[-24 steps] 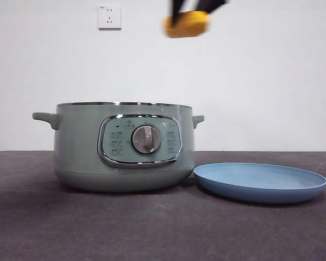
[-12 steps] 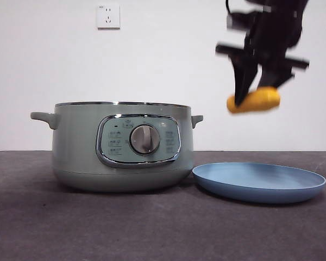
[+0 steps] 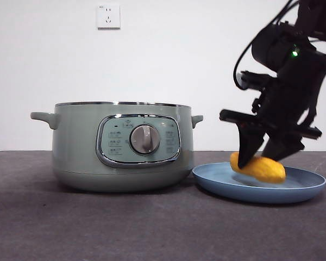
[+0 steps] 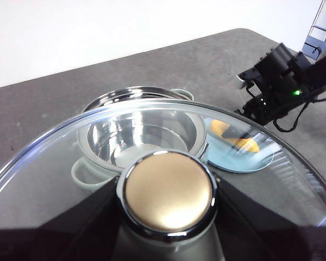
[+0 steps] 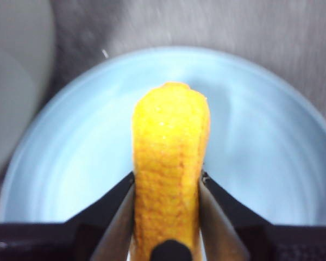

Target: Take the corn out from the steamer,put the corn on the plate,close the lid

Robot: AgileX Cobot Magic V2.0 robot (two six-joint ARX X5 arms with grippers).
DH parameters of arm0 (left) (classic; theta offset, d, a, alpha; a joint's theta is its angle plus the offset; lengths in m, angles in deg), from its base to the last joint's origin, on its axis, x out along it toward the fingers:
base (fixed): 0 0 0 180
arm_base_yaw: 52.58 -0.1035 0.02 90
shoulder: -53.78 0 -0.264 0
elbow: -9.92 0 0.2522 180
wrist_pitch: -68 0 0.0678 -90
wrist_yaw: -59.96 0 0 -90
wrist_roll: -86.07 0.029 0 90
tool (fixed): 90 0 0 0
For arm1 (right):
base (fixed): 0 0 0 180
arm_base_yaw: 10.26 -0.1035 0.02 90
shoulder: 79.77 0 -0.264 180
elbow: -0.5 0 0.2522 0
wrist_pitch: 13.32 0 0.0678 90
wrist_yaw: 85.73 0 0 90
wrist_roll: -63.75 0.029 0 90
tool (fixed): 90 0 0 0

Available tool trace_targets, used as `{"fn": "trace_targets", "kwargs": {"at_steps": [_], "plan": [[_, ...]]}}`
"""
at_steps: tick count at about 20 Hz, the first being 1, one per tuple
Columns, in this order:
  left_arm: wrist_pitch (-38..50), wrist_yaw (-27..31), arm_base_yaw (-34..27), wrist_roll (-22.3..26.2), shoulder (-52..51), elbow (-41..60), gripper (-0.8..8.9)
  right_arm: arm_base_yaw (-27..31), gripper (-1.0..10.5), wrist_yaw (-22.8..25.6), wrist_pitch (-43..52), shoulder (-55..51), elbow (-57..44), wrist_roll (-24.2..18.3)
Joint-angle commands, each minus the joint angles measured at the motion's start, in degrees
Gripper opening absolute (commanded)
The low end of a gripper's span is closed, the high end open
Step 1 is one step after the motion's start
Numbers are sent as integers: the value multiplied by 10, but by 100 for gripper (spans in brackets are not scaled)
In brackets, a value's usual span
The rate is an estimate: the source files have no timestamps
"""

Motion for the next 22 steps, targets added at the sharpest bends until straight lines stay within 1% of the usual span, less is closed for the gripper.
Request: {"fn": "trace_targets", "kwargs": {"at_steps": [1, 10, 12, 14, 16, 17, 18, 20, 22], "plan": [[31, 0, -1, -3, 2, -4, -8, 0, -12, 28, 15, 4, -13, 12], [52, 0, -1, -2, 25, -4, -8, 0, -11, 38, 16, 28, -16, 15], [55, 0, -1, -3, 32, -4, -8, 0, 21, 38, 15, 27, -16, 23], [73, 0, -1, -3, 42, -4, -8, 0, 179, 38, 12, 27, -16, 23], [101, -1, -1, -2, 58, -4, -8, -2, 377, 37, 9, 22, -16, 23], [114, -2, -1, -2, 67, -4, -8, -2, 458, 37, 4, 16, -15, 23], [126, -2, -1, -2, 76, -4, -8, -2, 514, 38, -2, 8, -15, 23], [153, -4, -1, -2, 101, -4, -8, -1, 539, 38, -17, -17, -15, 23], [186, -4, -1, -1, 132, -4, -8, -1, 539, 38, -30, -56, -15, 21]]}}
